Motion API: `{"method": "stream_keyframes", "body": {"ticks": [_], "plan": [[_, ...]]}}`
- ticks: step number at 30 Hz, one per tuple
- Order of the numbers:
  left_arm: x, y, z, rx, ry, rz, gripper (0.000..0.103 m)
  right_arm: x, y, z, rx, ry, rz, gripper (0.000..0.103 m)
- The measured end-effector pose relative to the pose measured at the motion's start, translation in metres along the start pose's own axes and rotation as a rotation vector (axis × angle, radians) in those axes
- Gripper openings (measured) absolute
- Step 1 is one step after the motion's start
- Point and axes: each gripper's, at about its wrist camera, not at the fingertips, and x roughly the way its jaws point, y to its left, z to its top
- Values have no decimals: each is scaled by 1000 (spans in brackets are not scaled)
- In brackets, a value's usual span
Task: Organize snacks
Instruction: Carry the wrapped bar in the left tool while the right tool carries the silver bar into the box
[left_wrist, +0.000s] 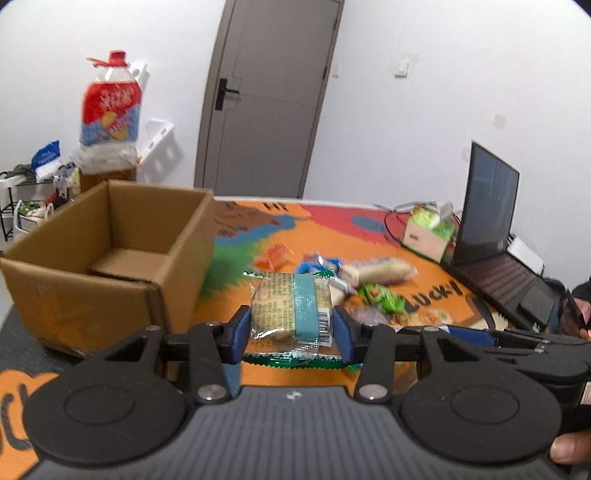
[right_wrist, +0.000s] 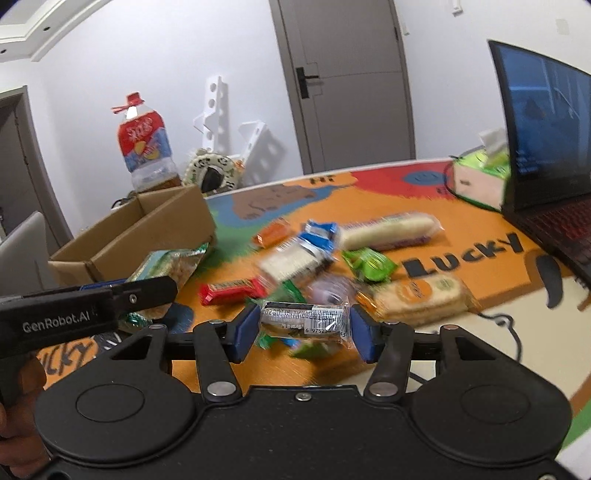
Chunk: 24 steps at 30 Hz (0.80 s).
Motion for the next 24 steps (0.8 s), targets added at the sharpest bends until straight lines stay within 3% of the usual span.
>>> {"method": "stream_keyframes", "body": {"ticks": [11, 24], "plan": [[-19, 40, 33, -32, -95, 67, 46, 14, 39, 31, -7, -58, 81, 53], [-16, 101, 52, -96, -119, 182, 46, 36, 85, 67, -36, -107, 168, 53]]}}
